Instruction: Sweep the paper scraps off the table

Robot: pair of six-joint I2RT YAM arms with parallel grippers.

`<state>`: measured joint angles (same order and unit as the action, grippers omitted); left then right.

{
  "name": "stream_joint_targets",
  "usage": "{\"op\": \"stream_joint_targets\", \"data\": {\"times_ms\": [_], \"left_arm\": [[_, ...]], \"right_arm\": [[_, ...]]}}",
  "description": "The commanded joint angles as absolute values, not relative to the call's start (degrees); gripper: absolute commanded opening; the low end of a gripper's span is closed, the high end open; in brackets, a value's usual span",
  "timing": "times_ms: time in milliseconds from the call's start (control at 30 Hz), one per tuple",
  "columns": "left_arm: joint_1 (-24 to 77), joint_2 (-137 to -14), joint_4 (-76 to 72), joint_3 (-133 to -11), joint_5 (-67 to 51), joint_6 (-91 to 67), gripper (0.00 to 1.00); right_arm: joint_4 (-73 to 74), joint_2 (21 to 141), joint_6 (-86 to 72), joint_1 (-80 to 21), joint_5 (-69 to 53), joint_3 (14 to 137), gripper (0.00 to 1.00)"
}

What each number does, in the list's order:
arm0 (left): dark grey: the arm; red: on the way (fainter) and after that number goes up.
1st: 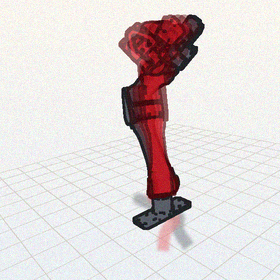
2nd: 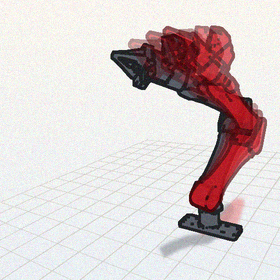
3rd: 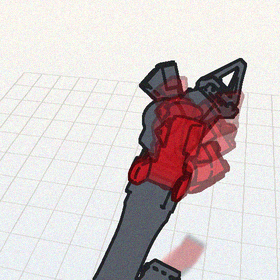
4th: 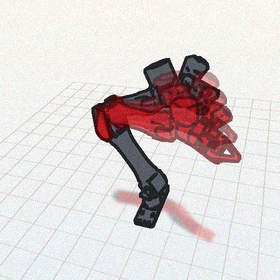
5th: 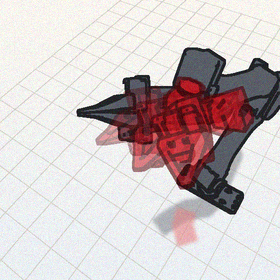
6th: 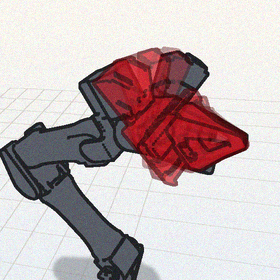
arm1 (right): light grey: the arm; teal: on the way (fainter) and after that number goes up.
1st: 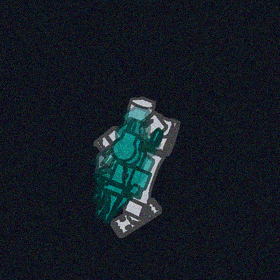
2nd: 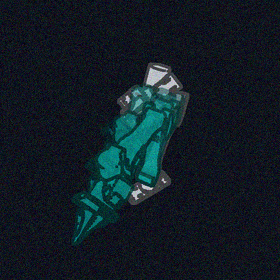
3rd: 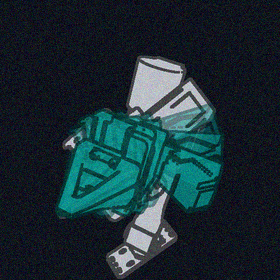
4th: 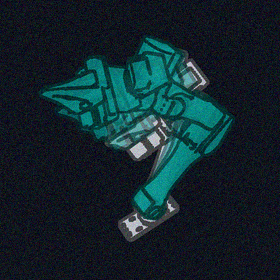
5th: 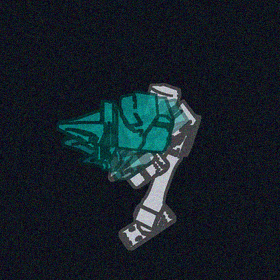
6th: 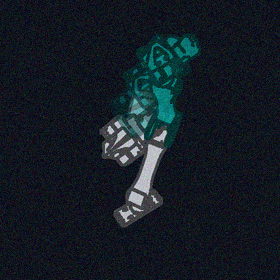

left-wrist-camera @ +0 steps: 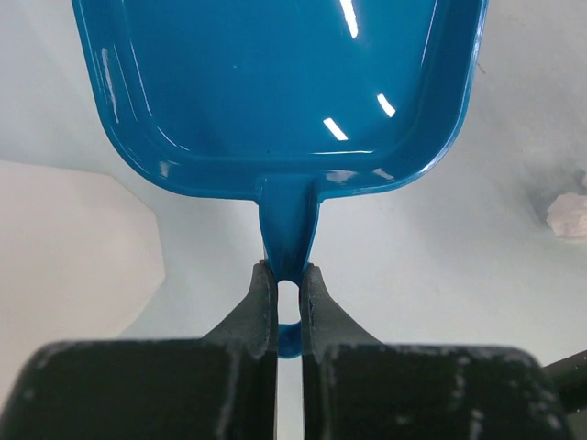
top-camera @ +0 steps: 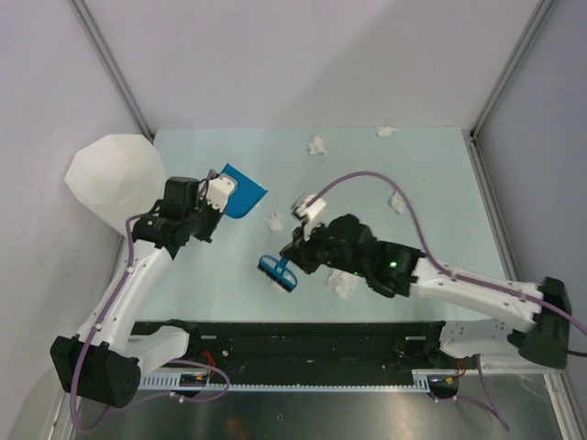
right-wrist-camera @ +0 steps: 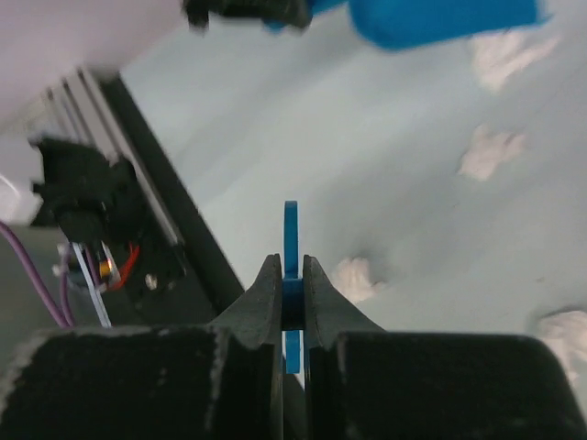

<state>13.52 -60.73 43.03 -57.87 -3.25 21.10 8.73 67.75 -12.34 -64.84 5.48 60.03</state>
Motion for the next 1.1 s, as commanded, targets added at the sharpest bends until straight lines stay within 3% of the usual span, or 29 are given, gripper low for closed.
{"op": "stream_joint_targets", "data": {"times_ms": [0, 233, 467, 567, 667, 733, 900, 1067], "left_arm": [[13.18, -58.54, 42.19, -56.17, -4.66, 21.89, 0.00], [13.18, -57.74, 42.19, -53.18, -3.78, 23.11, 0.00], [13.18, -58.36, 42.36, -49.49, -5.09, 25.40, 0.00], [13.27, -59.32, 42.19, -48.34, -6.59, 26.19, 0.00], [13.27, -60.03, 42.27, -47.73, -6.94, 26.80, 0.00], [13.27, -60.12, 42.19, -47.55, -7.21, 27.16, 0.00], [13.27, -60.55, 42.10, -47.46, -8.35, 27.51, 0.00], [13.53, -62.14, 42.10, -47.90, -9.49, 28.12, 0.00]], "right_arm": [[9.76, 76.98, -11.94, -65.92, -0.89, 59.59, 0.00], [7.38, 86.57, -13.71, -55.82, 4.90, 57.48, 0.00], [10.99, 81.58, -8.89, -48.96, 15.03, 57.48, 0.00], [11.60, 77.53, -4.33, -50.62, 11.10, 57.48, 0.00], [13.88, 69.80, -1.76, -52.73, -3.21, 57.48, 0.00], [17.20, 64.44, -0.79, -54.74, -6.14, 57.48, 0.00], [31.08, 59.59, -6.32, -58.70, -0.72, 56.52, 0.00], [33.40, 62.74, -9.40, -61.00, 4.09, 53.00, 0.00]]}}
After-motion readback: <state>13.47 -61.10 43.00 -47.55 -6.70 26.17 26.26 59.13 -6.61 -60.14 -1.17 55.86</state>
